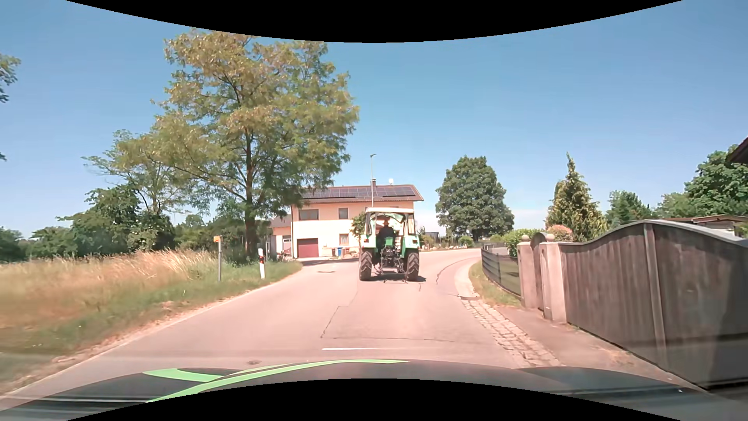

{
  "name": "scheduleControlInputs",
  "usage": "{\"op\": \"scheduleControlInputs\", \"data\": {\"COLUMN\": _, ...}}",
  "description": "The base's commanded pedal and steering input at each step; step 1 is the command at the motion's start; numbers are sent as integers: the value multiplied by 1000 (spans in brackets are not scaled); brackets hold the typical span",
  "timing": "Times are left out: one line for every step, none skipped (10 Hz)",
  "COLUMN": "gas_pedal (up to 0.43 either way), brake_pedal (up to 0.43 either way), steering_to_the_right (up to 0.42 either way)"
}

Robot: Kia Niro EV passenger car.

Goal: Follow the waypoints while adhering to traffic rules and regulations

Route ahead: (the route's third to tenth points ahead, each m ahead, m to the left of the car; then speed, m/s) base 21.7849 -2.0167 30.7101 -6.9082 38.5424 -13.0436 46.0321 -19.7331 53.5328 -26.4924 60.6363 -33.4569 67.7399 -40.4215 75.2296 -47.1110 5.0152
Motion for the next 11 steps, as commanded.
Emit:
{"op": "scheduleControlInputs", "data": {"gas_pedal": 138, "brake_pedal": 0, "steering_to_the_right": 54}}
{"op": "scheduleControlInputs", "data": {"gas_pedal": 138, "brake_pedal": 0, "steering_to_the_right": 54}}
{"op": "scheduleControlInputs", "data": {"gas_pedal": 150, "brake_pedal": 0, "steering_to_the_right": 54}}
{"op": "scheduleControlInputs", "data": {"gas_pedal": 150, "brake_pedal": 0, "steering_to_the_right": 54}}
{"op": "scheduleControlInputs", "data": {"gas_pedal": 150, "brake_pedal": 0, "steering_to_the_right": 54}}
{"op": "scheduleControlInputs", "data": {"gas_pedal": 157, "brake_pedal": 0, "steering_to_the_right": 53}}
{"op": "scheduleControlInputs", "data": {"gas_pedal": 157, "brake_pedal": 0, "steering_to_the_right": 53}}
{"op": "scheduleControlInputs", "data": {"gas_pedal": 157, "brake_pedal": 0, "steering_to_the_right": 53}}
{"op": "scheduleControlInputs", "data": {"gas_pedal": 157, "brake_pedal": 0, "steering_to_the_right": 54}}
{"op": "scheduleControlInputs", "data": {"gas_pedal": 177, "brake_pedal": 0, "steering_to_the_right": 55}}
{"op": "scheduleControlInputs", "data": {"gas_pedal": 177, "brake_pedal": 0, "steering_to_the_right": 55}}
